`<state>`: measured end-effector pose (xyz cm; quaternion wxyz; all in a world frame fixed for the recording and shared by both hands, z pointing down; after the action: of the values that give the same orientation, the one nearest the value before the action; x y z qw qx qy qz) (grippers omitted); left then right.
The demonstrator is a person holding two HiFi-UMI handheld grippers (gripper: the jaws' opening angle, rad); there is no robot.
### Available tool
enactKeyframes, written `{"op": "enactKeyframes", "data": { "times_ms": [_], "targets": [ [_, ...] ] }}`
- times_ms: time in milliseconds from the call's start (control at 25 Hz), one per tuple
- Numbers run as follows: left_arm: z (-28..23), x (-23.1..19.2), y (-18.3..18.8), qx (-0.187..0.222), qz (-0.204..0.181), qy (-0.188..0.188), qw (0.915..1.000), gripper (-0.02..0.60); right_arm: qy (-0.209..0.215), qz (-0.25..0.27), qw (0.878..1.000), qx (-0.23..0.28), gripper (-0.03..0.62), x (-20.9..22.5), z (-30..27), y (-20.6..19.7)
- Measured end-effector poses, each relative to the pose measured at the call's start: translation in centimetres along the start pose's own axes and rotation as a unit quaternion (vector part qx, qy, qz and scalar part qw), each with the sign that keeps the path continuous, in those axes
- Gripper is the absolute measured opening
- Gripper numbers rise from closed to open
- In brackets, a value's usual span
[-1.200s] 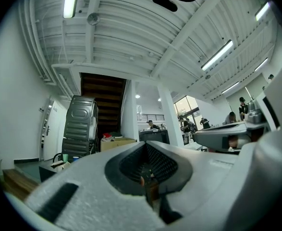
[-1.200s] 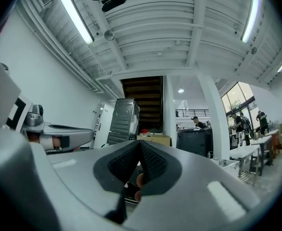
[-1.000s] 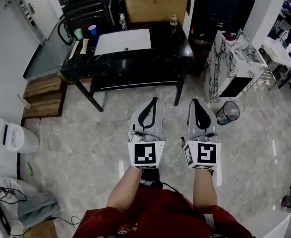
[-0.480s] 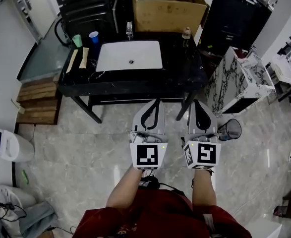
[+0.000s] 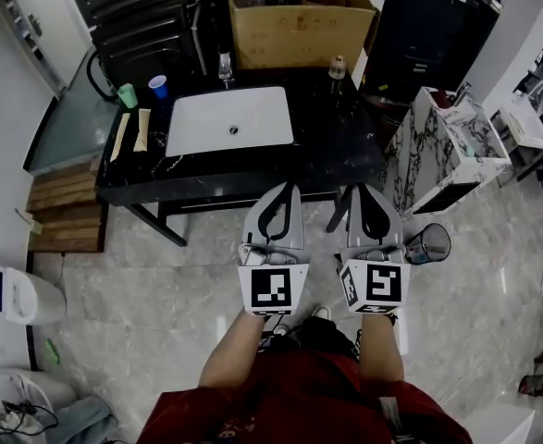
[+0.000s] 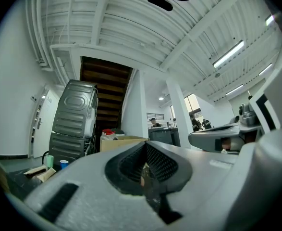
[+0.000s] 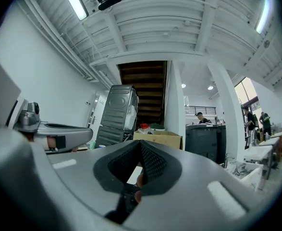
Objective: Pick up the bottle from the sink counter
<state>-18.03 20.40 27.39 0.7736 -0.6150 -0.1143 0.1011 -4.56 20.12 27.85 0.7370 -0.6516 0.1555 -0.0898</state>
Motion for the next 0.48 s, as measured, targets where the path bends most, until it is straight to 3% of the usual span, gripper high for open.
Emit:
{"op": "enactKeyframes", "data": {
  "times_ms": [240, 480],
  "targets": [
    [-2.7, 0.7, -0.7, 0.010, -0.012, -0.001, 0.9999, 0.002, -0.007, -0.017, 1.000, 0.019, 0.002, 2.8, -1.8, -0.9],
    [-10.1, 1.4, -1.5, 0.027, -0.035, -0.001, 0.9990, 0.002, -0.006, -0.022, 0.999, 0.044, 0.002, 8.0, -7.1, -1.5]
  ]
}}
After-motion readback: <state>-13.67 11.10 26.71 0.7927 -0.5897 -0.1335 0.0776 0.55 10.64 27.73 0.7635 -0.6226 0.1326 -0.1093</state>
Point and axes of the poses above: the fingertips, and each gripper's own axes: z backward along the fingers, x to its right, y out of its top, the point moved 4 cm from there along z, backward along the fingers, and after that the axes turned 2 degrees about y, right-handed, at the moved point
